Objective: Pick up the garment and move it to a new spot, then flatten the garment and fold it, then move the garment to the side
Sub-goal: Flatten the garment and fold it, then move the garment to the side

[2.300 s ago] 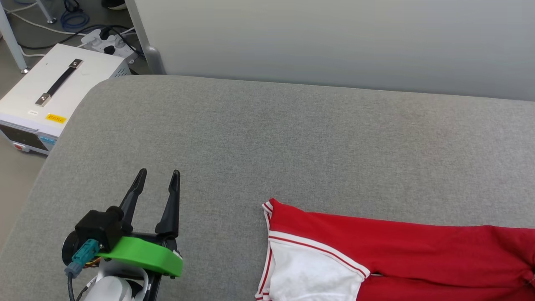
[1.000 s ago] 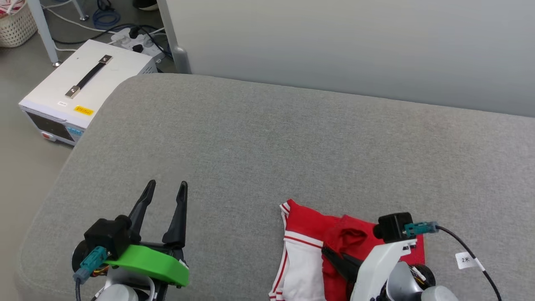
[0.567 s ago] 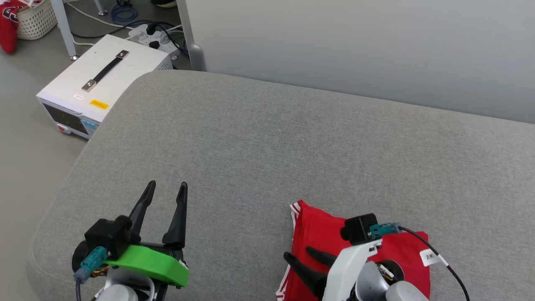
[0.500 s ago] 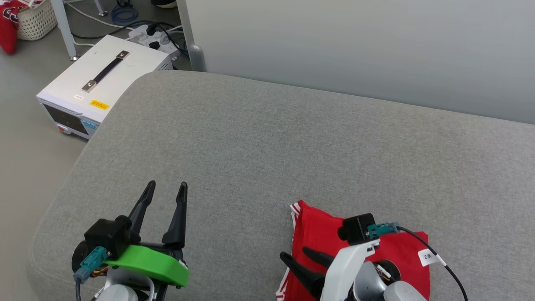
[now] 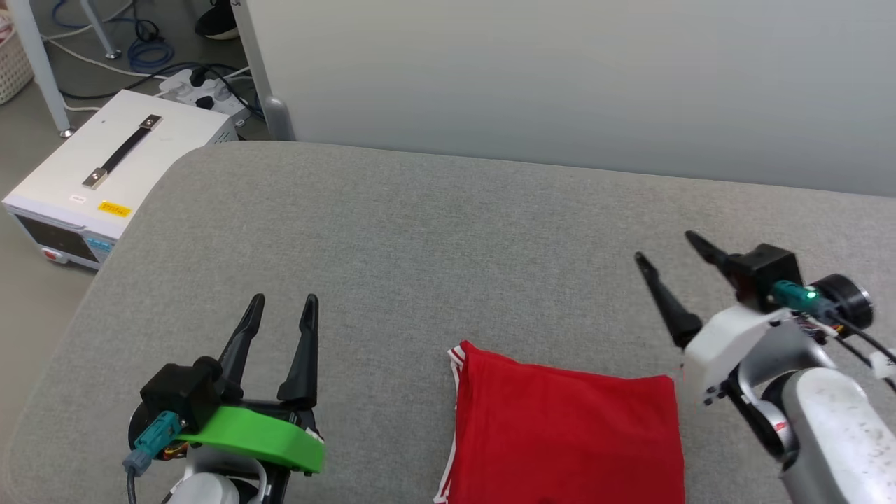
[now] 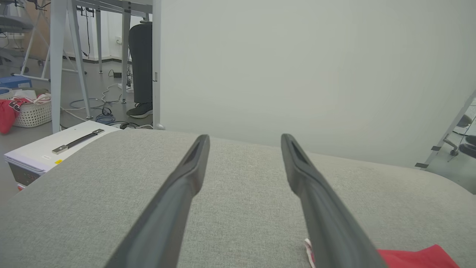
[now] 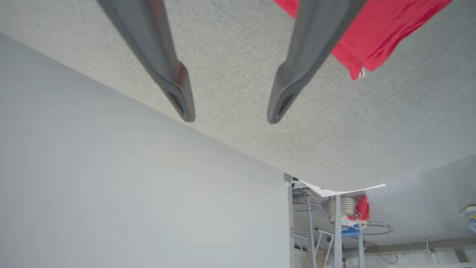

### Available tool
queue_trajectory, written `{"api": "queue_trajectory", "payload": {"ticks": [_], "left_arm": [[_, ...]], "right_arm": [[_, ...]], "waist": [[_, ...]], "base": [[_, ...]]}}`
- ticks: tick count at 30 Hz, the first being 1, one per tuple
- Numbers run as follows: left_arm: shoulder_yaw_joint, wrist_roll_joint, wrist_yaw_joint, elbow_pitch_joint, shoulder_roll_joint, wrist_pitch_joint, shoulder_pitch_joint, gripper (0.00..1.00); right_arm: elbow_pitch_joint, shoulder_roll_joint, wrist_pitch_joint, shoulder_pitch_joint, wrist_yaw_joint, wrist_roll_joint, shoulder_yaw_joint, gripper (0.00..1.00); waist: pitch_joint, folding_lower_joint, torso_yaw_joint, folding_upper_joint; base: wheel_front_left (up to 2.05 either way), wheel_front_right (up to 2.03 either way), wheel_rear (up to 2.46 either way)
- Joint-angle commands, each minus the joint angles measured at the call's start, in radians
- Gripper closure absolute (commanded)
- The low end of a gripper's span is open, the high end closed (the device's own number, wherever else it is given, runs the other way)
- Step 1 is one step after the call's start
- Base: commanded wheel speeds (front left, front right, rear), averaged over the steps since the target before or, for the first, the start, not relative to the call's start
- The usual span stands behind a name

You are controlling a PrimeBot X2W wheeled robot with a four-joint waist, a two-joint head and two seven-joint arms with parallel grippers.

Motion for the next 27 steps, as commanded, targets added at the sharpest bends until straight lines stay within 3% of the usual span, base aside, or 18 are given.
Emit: {"api": "queue_trajectory", "payload": {"ticks": [1, 9, 15, 18, 21, 22, 27], "left_arm": [[0.008, 0.005, 0.000, -0.003, -0.013, -0.006, 0.011, 0.00], [0.031, 0.044, -0.020, -0.014, -0.053, -0.006, 0.023, 0.00], [0.053, 0.081, -0.044, -0.021, -0.087, -0.006, 0.033, 0.00], [0.066, 0.103, -0.067, -0.022, -0.110, -0.006, 0.049, 0.00], [0.067, 0.125, -0.082, -0.019, -0.125, -0.006, 0.058, 0.00], [0.069, 0.141, -0.094, -0.021, -0.141, -0.006, 0.061, 0.00], [0.069, 0.170, -0.108, -0.013, -0.153, -0.006, 0.064, 0.00]], "right_arm": [[-0.015, -0.022, -0.020, -0.005, -0.001, -0.016, -0.026, 0.00], [-0.120, -0.092, -0.086, 0.113, -0.001, -0.048, -0.214, 0.00], [-0.228, -0.023, -0.139, 0.232, -0.001, -0.070, -0.337, 0.00], [-0.286, 0.043, -0.175, 0.297, -0.001, -0.076, -0.379, 0.00], [-0.307, 0.088, -0.196, 0.344, -0.001, -0.085, -0.387, 0.00], [-0.300, 0.131, -0.199, 0.378, -0.001, -0.082, -0.396, 0.00], [-0.298, 0.163, -0.202, 0.391, -0.001, -0.075, -0.396, 0.00]], "waist": [[-0.002, 0.0000, -0.023, 0.0000], [0.003, 0.0000, -0.064, 0.0000], [0.011, 0.0000, -0.082, 0.0000], [0.013, 0.0000, -0.087, 0.0000], [0.014, 0.0000, -0.086, 0.0000], [0.012, 0.0000, -0.082, 0.0000], [0.010, 0.0000, -0.077, 0.0000]], "base": [[0.00, 0.00, 0.00], [0.00, 0.00, 0.00], [0.00, 0.00, 0.00], [0.00, 0.00, 0.00], [0.00, 0.00, 0.00], [0.00, 0.00, 0.00], [0.00, 0.00, 0.00]]}}
